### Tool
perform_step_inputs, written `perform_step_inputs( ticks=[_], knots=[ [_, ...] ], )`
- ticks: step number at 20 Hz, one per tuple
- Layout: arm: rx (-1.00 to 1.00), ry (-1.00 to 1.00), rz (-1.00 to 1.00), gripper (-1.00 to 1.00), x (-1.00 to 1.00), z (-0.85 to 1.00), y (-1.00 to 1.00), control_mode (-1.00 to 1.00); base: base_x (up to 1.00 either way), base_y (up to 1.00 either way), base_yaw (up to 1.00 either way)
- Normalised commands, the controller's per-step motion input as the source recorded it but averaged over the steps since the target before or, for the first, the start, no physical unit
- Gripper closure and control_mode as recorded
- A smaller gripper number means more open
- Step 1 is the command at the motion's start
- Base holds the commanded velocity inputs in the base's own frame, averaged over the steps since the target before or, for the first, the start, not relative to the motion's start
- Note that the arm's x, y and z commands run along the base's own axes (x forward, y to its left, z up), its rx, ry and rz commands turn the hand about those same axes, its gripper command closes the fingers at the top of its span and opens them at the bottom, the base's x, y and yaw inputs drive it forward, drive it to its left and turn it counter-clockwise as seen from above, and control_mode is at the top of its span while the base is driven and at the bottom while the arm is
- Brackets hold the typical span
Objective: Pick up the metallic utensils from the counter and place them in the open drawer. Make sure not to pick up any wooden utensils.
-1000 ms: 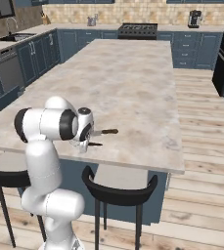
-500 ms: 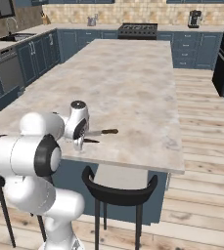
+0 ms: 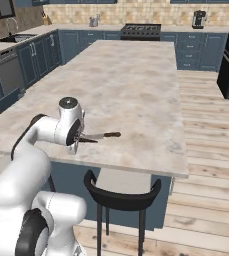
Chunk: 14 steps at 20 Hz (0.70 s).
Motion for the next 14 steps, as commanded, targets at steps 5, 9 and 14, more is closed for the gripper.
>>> perform_step_inputs(
  ticks=[5, 9, 14],
  knots=[
    [0.00, -0.07, 0.06, 1.00, -0.53, 0.83, -0.01, -1.00, 0.00, 0.00, 0.00],
    [0.00, -0.07, 0.03, 1.00, -0.39, 0.77, 0.00, -1.00, 0.00, 0.00, 0.00],
    [0.00, -0.04, 0.00, 1.00, -0.26, 0.32, 0.00, 1.00, -0.54, 0.02, 0.00]
  ],
)
